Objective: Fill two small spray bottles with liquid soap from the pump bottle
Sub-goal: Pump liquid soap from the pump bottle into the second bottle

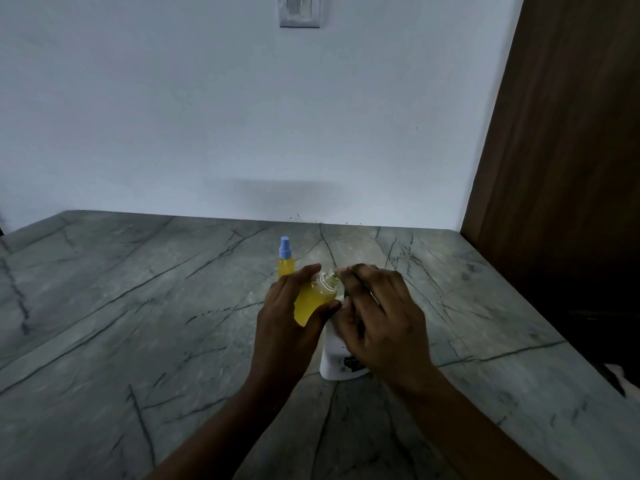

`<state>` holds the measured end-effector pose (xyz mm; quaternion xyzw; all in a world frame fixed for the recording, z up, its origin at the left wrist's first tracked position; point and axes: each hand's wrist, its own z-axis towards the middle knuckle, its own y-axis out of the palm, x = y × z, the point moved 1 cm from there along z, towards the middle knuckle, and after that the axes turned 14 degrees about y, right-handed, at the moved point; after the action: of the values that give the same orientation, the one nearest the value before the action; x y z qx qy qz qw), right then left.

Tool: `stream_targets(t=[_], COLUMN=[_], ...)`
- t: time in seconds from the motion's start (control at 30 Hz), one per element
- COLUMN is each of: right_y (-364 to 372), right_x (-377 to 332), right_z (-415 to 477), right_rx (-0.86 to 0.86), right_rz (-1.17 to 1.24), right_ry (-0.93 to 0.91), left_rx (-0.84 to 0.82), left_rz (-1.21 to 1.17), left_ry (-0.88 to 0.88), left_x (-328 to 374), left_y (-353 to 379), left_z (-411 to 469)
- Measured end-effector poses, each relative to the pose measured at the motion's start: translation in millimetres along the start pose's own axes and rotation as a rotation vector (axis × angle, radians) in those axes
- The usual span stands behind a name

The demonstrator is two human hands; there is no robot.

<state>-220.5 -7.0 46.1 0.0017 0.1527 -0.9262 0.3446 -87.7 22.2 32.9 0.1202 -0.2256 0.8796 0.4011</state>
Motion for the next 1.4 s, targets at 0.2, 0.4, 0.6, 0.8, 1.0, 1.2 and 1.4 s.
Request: stream_targets(t=[0.2,0.4,0.6,0.8,1.0,1.2,1.4], right_y=[-4.3,-5.6,-4.9,-4.8,-1.4,-0.8,-5.1], right_x=[-0.1,0.6,2.2,1.7,1.7,1.8,0.5], right_z=[8.7,12.6,12.2,10.4,2.6,-0.6,6.2], right_rx=[0.005,-0.007,-0.034,-0.042,-0.017,-0.032,-0.041], right_rz=[-0.001,0.036,0.049,0.055,0.06,0.057,0.05], right_ry=[-0.032,-0.032,-0.036,-0.021,0.001,0.014,0.02], left_rx=[0.018,0.024,0.016,0.02,-0.002,-0.005,0.01], left_rz=[0.002,0.005,0.013,0.037,0.021,0.022,0.021], left_ry=[0.015,0.01,0.015,0.03,0.011,0.018,0.026], left_x=[2.3,2.0,0.6,-0.9,-0.8,-3.8,-1.1], left_y=[-0.1,-0.7,-1.1,-0.5,0.5,1.8,1.4], left_z=[3.2,3.6,4.6,4.5,1.5,-0.6,1.8])
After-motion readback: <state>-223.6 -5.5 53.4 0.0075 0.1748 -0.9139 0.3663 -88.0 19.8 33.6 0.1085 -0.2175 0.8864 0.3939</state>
